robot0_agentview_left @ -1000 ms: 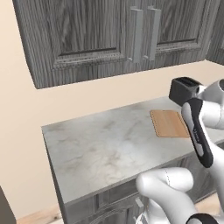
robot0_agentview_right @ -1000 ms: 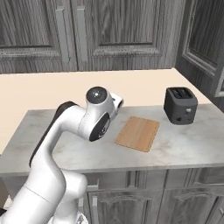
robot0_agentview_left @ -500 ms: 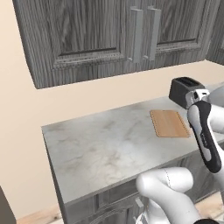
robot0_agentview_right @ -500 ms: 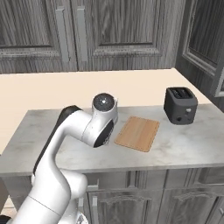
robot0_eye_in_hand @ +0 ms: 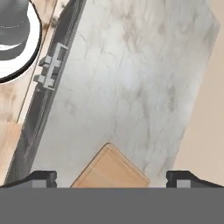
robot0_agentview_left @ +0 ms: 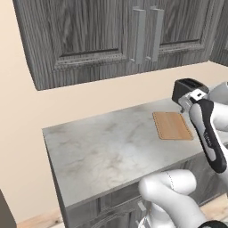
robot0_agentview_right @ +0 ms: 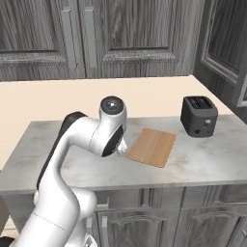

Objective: Move the cutting board and knife to the sink. Then move spray from the cabinet to the counter.

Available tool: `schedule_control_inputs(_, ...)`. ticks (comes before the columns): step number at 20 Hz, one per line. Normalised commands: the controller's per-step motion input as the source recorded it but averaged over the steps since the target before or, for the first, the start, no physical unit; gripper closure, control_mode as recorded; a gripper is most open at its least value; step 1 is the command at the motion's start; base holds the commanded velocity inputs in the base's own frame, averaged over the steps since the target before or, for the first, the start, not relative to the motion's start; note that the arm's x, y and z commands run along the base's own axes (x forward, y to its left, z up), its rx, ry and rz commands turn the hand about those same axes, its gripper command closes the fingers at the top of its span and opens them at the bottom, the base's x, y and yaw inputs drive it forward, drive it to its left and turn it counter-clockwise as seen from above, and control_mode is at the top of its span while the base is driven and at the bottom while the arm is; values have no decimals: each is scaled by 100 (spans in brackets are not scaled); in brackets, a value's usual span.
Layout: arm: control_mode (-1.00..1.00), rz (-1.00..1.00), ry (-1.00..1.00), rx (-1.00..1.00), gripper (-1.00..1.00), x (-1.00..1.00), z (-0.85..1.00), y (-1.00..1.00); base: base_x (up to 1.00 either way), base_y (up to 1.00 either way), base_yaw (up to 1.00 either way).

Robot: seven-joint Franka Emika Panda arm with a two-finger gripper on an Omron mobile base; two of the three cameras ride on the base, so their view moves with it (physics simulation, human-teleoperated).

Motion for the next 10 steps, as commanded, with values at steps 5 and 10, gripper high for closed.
schedule_control_inputs(5, -100, 37, 0, -37, -100, -2, 0, 38, 0, 0, 0)
schedule_control_inputs(10, -100, 21, -27, -23, -100, -2, -8, 21, 0, 0, 0)
